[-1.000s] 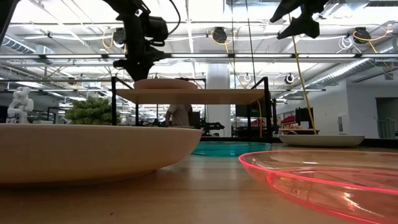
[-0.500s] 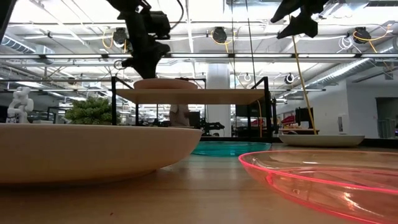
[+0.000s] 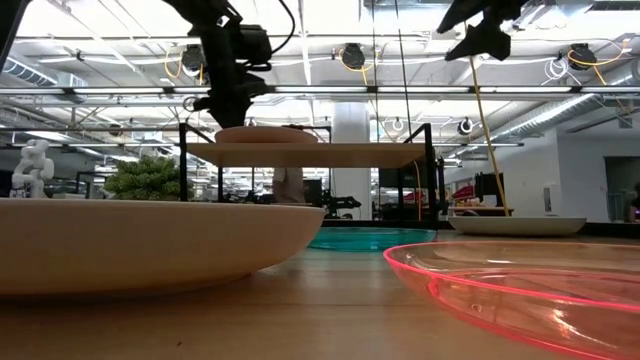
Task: Place and stack plates onto a shelf
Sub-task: Put the pink plate on the shelf
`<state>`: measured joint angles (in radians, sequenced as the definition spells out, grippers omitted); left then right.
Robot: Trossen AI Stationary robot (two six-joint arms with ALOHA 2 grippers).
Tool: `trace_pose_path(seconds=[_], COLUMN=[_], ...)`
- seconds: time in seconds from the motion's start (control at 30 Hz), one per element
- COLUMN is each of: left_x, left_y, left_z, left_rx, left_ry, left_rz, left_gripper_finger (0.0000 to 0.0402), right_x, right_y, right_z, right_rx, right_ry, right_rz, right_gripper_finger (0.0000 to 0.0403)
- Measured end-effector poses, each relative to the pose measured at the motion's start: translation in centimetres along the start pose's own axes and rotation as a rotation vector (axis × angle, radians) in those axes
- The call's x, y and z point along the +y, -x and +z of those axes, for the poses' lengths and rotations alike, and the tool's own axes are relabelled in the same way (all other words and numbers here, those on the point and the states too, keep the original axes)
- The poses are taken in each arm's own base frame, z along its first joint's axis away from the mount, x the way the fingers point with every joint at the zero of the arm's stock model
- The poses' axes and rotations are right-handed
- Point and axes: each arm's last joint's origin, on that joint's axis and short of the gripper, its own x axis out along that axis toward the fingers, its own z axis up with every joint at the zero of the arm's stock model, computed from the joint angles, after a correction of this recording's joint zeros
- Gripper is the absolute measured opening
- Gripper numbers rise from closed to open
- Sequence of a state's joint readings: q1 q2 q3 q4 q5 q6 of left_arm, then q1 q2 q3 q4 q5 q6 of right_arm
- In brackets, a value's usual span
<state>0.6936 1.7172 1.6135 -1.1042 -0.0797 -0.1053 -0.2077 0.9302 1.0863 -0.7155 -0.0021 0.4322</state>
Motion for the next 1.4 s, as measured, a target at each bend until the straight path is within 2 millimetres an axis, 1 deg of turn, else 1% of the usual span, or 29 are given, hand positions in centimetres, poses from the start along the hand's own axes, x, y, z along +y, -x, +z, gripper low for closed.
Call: trace_pose_path(seconds=[0.1,0.23,0.37,0.57,1.0,1.23,1.33,1.4], left_x=[0.0,0.6,0.7,0.8,1.0,1.2,1.1,0.8], left_y=[0.0,0.0,0.0,-0.1,-0.1,0.0,0.7,2.2], left_z=[0.0,0.0,-0.1,-0.2,-0.7,-0.8,-1.2,-1.1], left_rx=[0.0,0.006,0.016,0.027,0.082,0.093,0.106,0.054], left_ry=[-0.019,-0.006,-0.005,-0.046,-0.133,-0.141,-0.119,-0.094], left_rz=[0.0,0.032,0.038,0.045,0.052,0.077,0.116,0.116], left_gripper_finger=[0.0076,0.0076,0.0076,0.0076,0.0076,0.0076,0.0076,0.0076], right_x=[0.0,0.0,0.0,-0.1,-0.1,-0.1,0.0,0.0], right_y=[0.0,0.0,0.0,0.0,0.0,0.0,0.0,0.3], right_z=[0.0,0.0,0.0,0.1,0.1,0.1,0.1,0.1], right_rx=[0.001,0.0,0.0,-0.015,-0.023,-0.023,-0.019,-0.017], right_ry=[0.001,0.002,0.001,-0.004,-0.004,-0.005,-0.016,-0.059], right_rz=[0.002,0.001,0.0,-0.028,-0.028,-0.028,-0.02,0.001], right_gripper_finger=[0.0265,0.0265,0.0265,0.0265,0.0265,0.0265,0.0265,0.0265])
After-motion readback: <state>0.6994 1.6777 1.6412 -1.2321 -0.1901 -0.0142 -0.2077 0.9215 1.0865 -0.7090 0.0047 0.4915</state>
